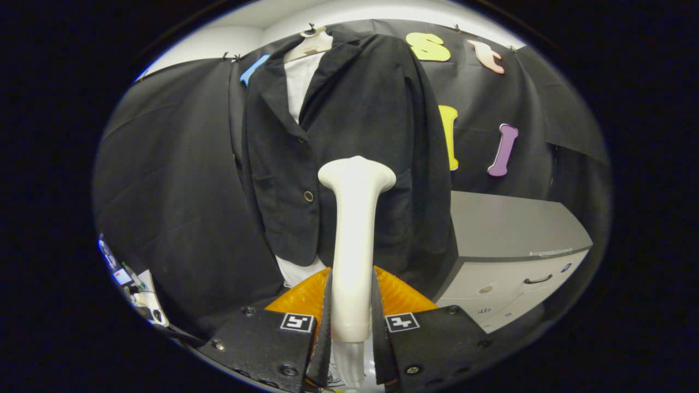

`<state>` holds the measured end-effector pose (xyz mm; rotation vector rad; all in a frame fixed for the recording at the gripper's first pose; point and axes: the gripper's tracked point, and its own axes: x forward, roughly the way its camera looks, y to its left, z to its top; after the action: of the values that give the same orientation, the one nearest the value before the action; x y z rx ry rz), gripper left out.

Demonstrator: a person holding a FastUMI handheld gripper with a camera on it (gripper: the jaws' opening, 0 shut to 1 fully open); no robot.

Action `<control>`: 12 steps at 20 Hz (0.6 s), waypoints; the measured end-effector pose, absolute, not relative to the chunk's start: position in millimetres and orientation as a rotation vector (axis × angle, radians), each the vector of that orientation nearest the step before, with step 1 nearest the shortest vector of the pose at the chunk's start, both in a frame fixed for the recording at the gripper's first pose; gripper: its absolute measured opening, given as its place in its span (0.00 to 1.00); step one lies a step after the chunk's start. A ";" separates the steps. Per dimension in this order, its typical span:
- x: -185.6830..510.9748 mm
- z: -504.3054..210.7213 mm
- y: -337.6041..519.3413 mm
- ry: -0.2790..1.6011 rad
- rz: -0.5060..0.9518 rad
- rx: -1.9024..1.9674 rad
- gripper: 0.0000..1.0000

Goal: Iron the clothes twice with a garment steamer, once on the left side and once on the right side.

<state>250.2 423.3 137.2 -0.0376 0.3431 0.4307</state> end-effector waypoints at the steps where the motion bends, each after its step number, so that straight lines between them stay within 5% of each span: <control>1: 248.6 133.1 424.3 0.350 0.435 -0.040 0.34; 12: 247.5 94.8 429.2 0.428 0.449 -0.070 0.34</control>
<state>247.5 429.2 94.8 -0.0697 0.4276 0.4494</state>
